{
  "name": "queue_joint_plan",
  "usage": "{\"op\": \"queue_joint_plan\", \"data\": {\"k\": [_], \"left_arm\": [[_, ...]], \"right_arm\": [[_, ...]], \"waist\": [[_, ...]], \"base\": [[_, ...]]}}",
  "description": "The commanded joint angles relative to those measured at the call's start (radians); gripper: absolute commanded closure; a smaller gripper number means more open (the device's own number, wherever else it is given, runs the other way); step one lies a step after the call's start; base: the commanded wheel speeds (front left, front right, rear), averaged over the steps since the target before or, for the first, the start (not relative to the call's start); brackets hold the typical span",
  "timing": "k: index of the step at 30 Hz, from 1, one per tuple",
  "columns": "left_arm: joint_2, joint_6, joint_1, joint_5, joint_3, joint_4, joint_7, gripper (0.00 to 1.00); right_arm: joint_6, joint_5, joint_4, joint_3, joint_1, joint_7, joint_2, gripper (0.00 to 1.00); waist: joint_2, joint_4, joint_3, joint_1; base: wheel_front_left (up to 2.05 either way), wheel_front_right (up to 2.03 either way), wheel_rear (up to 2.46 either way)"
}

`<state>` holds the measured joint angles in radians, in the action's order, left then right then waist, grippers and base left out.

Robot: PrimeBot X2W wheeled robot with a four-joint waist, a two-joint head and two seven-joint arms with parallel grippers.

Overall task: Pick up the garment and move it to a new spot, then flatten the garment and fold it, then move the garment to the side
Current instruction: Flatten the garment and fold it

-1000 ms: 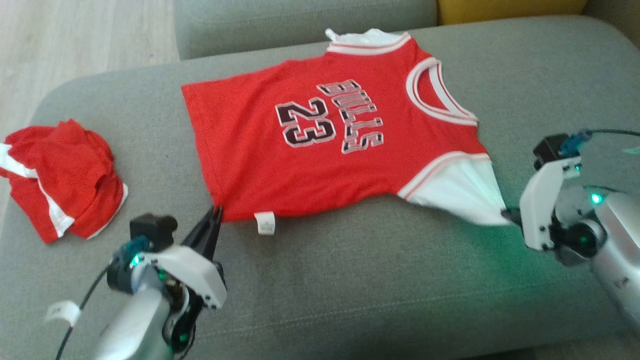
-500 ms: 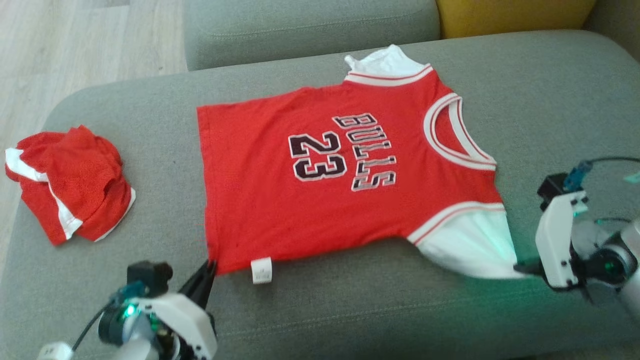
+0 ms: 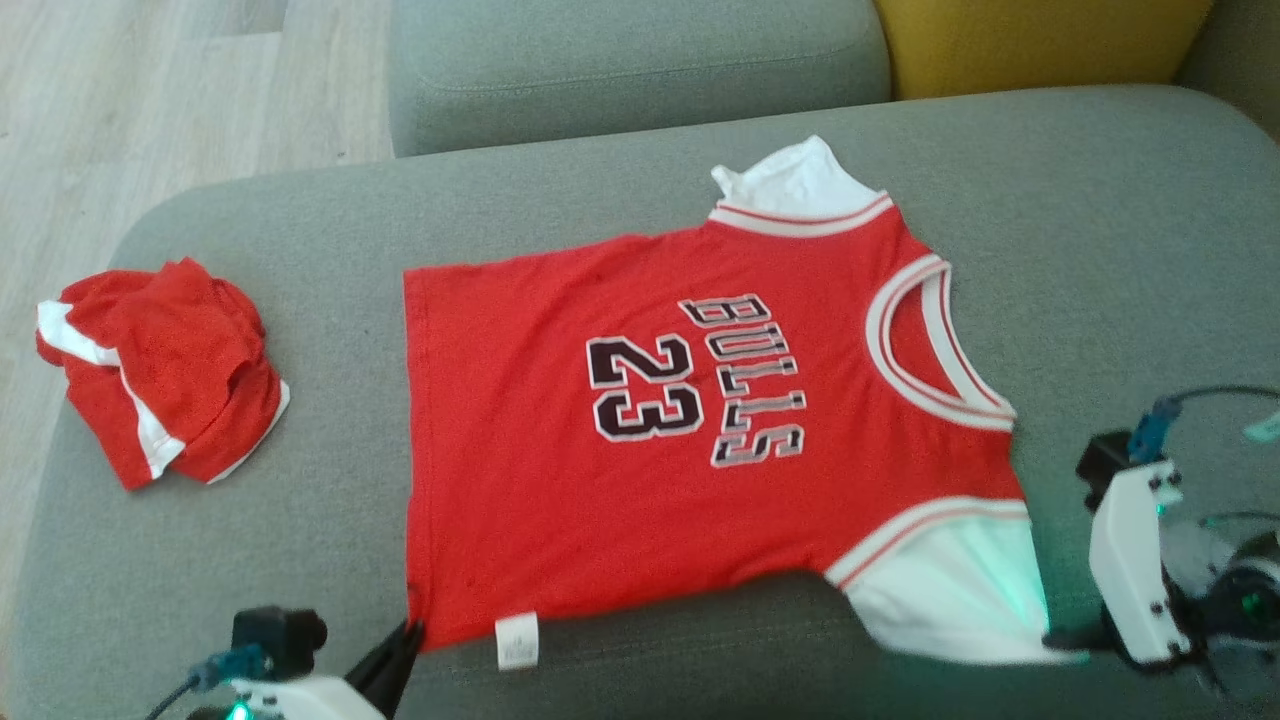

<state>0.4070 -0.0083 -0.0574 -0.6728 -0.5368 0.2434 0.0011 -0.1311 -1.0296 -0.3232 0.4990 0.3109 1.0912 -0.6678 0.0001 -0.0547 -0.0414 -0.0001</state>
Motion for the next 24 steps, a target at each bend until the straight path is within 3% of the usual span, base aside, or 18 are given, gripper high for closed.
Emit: {"op": "queue_joint_plan", "data": {"k": [1,10,24], "left_arm": [[0.037,0.006,0.026,-0.007,0.044,-0.042,0.004,1.0],[0.065,0.039,0.008,-0.033,0.067,-0.167,0.044,1.0],[0.071,0.026,0.184,-0.039,0.081,-0.201,0.114,1.0]], "right_arm": [[0.0,-0.001,0.042,-0.016,-0.004,0.015,-0.045,1.0],[0.0,0.05,0.142,-0.152,-0.044,0.039,0.01,1.0],[0.0,0.221,0.094,-0.32,0.186,-0.063,0.167,1.0]], "waist": [[-0.0001,0.003,0.0,0.0001],[-0.0001,0.014,0.024,0.0001],[-0.0001,0.03,0.133,0.0001]], "base": [[0.0,0.0,0.0],[0.0,0.0,0.0],[0.0,0.0,0.0]]}}
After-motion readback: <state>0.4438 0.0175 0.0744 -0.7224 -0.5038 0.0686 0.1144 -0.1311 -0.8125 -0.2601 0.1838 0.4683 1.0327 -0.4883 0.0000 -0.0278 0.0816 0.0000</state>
